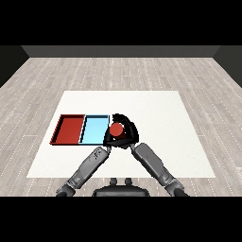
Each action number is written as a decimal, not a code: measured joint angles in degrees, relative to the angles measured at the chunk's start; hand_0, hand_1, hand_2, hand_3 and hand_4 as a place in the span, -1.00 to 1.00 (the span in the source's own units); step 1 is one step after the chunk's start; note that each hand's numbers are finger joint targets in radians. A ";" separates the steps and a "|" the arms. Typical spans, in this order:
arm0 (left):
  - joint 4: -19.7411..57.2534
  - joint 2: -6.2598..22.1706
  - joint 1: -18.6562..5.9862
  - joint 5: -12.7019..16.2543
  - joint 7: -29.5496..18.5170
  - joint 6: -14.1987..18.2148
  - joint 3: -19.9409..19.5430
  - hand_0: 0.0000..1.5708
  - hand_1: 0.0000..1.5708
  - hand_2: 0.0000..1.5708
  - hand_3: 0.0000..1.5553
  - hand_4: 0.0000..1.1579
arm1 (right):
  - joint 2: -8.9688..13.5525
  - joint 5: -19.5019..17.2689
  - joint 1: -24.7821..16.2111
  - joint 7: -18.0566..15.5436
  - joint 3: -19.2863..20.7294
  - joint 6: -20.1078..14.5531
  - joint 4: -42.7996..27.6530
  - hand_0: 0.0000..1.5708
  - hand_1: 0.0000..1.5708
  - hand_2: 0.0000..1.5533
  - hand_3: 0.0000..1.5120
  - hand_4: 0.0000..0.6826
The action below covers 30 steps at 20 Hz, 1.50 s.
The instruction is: Pick the red can and put it in the red box
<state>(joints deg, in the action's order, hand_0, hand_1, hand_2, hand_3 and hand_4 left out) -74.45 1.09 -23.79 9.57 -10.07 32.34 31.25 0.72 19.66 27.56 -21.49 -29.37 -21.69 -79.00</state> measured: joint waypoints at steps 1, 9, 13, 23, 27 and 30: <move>0.17 0.04 0.15 0.03 0.08 0.22 0.31 1.00 1.00 1.00 0.92 0.98 | -0.01 -0.12 -0.43 -1.00 -0.37 -0.14 0.19 -1.00 -1.00 -1.00 -1.00 -1.00; 0.69 -0.79 -1.40 -0.93 0.25 1.43 0.79 1.00 1.00 1.00 0.91 0.98 | 0.80 -4.55 -0.72 2.71 2.43 -0.44 -3.55 -1.00 -1.00 -1.00 -1.00 -1.00; -0.30 -0.66 0.62 -1.76 -0.13 -0.93 -0.21 1.00 1.00 1.00 0.92 0.97 | 1.56 -7.10 -2.17 4.99 4.42 -1.14 -7.94 -1.00 -1.00 -1.00 -1.00 -1.00; -2.42 1.68 4.61 -2.26 -0.64 -2.95 -4.30 1.00 1.00 1.00 0.88 0.95 | 7.71 -6.86 -4.90 11.46 14.25 -0.63 -23.88 -1.00 -1.00 -1.00 -1.00 -1.00; -5.23 4.14 4.95 -3.46 0.98 -3.38 -6.46 1.00 1.00 1.00 0.88 0.94 | 9.73 -3.64 -9.57 9.46 19.55 2.68 -23.98 -1.00 -1.00 -1.00 -1.00 -1.00; -7.57 6.60 5.07 -4.44 2.26 -4.00 -8.23 1.00 1.00 0.99 0.88 0.92 | 10.77 -2.01 -13.26 6.39 22.42 5.78 -21.99 -1.00 -1.00 -1.00 -1.00 -1.00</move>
<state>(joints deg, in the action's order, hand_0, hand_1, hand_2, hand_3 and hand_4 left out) -82.01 7.68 -18.72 5.12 -7.80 28.35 23.02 11.48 17.65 14.30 -15.10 -6.95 -15.91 -100.99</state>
